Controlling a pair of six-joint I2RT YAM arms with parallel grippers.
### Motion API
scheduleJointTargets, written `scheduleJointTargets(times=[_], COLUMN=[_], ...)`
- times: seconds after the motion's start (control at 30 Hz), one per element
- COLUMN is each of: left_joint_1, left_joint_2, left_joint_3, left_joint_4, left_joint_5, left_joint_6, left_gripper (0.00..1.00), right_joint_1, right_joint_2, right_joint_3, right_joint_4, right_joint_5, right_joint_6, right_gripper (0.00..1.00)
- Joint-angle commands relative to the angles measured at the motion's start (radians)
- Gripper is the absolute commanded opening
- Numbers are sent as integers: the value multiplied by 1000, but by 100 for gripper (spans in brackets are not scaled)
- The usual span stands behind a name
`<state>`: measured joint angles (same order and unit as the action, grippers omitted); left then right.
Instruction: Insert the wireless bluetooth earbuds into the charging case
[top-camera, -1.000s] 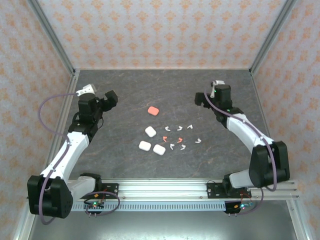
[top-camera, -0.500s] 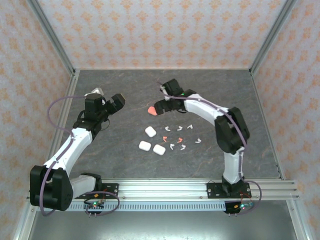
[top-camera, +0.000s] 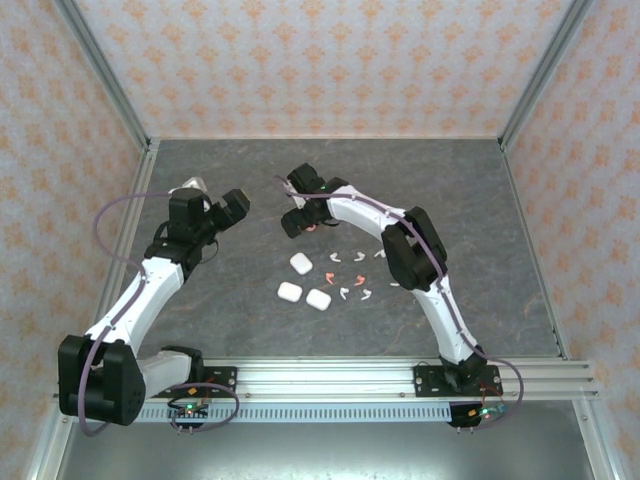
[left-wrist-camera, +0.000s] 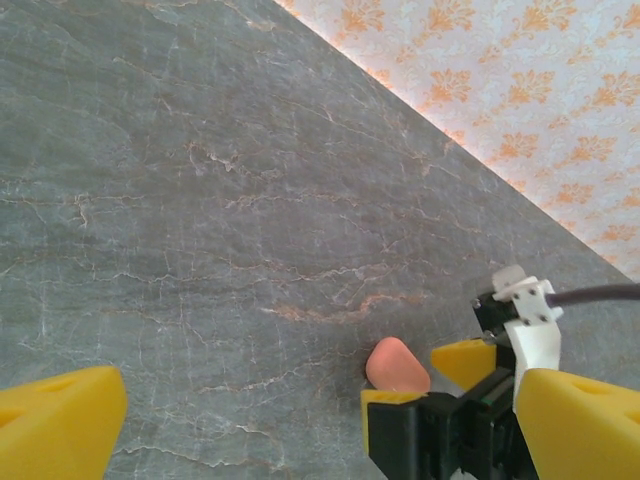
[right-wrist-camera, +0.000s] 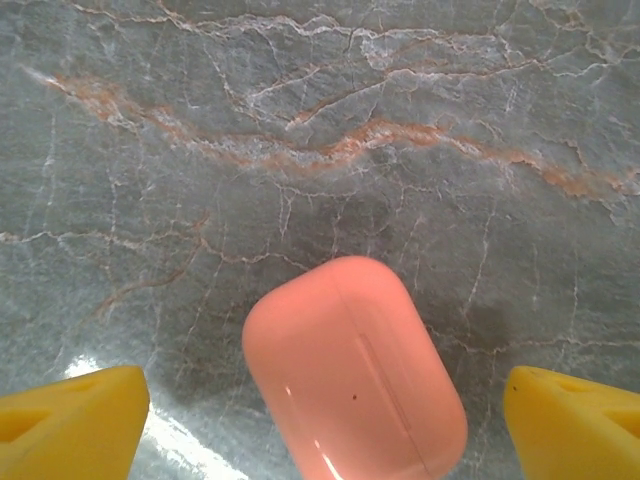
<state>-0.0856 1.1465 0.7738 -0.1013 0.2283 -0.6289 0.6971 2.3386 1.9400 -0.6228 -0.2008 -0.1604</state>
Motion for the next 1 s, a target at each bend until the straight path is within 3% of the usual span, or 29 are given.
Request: scheduleJointTargets(times=[0.0,0.67,0.97], left_joint_1=[-5,-4,-4], left_joint_2=[-31,-28,-34], left_joint_3=[43,79,94], left_joint_4=[-44,-97,-127], left_joint_5=[-12,-27,-31], left_joint_6=[9,36,50], left_gripper=[100,100,100], right_joint_1=[2,28,28], right_joint_2=[32,-32,-38], right_joint_3=[44,-105,-119], right_joint_4=[-56,-24,47], right_joint_5=[0,36,76], right_joint_6=[-17,-39,-41], right_gripper=[89,62,43])
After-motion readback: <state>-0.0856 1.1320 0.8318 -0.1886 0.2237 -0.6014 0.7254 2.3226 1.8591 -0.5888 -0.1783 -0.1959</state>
